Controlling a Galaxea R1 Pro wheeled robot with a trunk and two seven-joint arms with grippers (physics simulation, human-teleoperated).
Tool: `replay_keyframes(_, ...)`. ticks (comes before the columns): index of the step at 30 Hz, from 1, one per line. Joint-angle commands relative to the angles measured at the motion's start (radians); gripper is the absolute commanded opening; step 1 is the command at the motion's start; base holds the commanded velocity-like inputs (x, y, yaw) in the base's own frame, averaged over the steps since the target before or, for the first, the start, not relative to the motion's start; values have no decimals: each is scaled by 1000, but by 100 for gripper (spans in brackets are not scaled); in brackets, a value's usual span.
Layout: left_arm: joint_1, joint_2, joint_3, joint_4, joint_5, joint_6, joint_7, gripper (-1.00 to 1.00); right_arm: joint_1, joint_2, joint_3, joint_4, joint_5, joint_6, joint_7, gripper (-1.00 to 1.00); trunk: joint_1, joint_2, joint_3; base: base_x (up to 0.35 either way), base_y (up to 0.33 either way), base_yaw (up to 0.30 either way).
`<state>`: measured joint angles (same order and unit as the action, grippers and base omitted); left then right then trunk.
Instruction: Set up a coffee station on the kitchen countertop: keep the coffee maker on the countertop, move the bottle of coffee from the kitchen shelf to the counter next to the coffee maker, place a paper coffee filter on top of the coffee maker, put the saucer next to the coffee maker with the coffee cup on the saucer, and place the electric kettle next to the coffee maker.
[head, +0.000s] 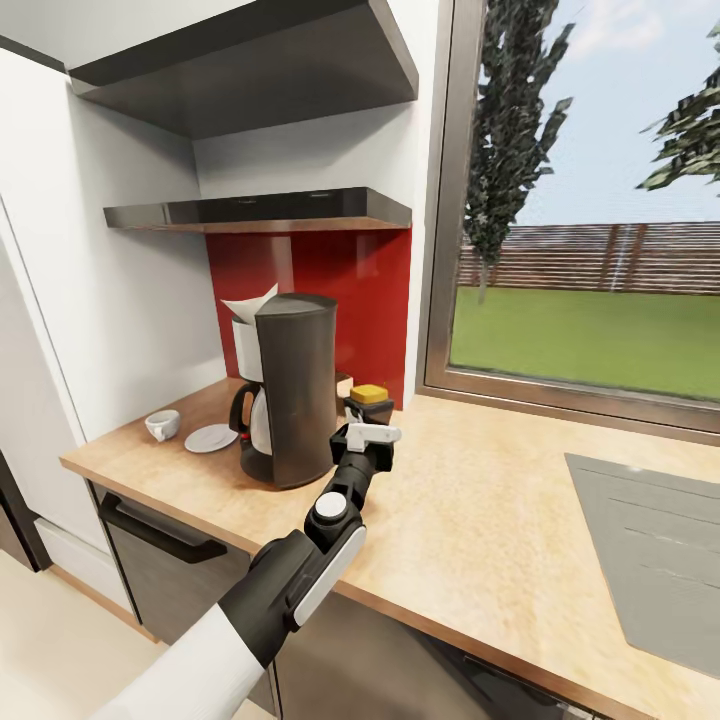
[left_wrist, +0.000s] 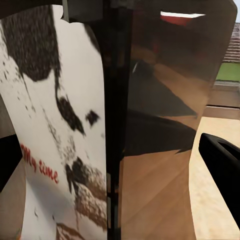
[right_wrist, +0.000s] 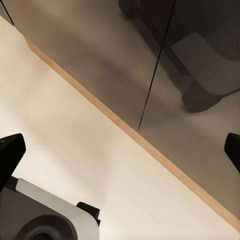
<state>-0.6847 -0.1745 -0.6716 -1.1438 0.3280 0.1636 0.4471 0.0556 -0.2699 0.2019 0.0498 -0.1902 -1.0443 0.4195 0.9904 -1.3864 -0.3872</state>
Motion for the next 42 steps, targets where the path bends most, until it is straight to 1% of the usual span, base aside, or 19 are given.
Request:
replay_keyframes(1, -1, 0, -2, -1, 5, 4, 7, -100, 0, 0, 7, 1, -11, -3, 5, 100, 4, -8, -4, 0, 0, 0)
replay_keyframes(5, -1, 0, -2, -1, 5, 4, 7, -100, 0, 0, 6, 1, -11, -3, 5, 100, 19, -36, -17, 0, 0, 0)
replay_keyframes(9, -1, 0, -2, -1, 5, 3, 7, -100, 0, 0, 7, 1, -11, -3, 5, 100, 19, -36, -17, 0, 0, 0)
replay_keyframes(13, -1, 0, -2, 0, 5, 4, 7, -100, 0, 0, 7, 1, -11, -3, 5, 100, 35, -64, -29, 0, 0, 0)
replay_keyframes(22, -1, 0, -2, -2, 5, 4, 7, -100, 0, 0, 7, 1, -11, -3, 5, 100, 35, -64, -29, 0, 0, 0)
replay_keyframes(26, -1, 0, -2, -2, 4, 4, 7, -100, 0, 0, 7, 1, -11, -3, 5, 100, 50, -92, -42, 0, 0, 0)
replay_keyframes(29, -1, 0, -2, -2, 4, 4, 10, -100, 0, 0, 7, 1, -11, -3, 5, 100, 50, -92, -42, 0, 0, 0)
replay_keyframes(33, -1, 0, -2, -2, 4, 4, 40, -100, 0, 0, 7, 1, -11, -3, 5, 100, 65, -120, -54, 0, 0, 0)
replay_keyframes(35, -1, 0, -2, -3, 4, 4, 45, -100, 0, 0, 7, 1, -11, -3, 5, 100, 69, -127, -57, 0, 0, 0)
replay_keyframes(40, -1, 0, -2, -5, 4, 4, 51, -100, 0, 0, 7, 1, -11, -3, 5, 100, 88, -162, -73, 0, 0, 0)
replay_keyframes(42, -1, 0, -2, -7, 4, 4, 51, -100, 0, 0, 7, 1, -11, -3, 5, 100, 88, -162, -73, 0, 0, 0)
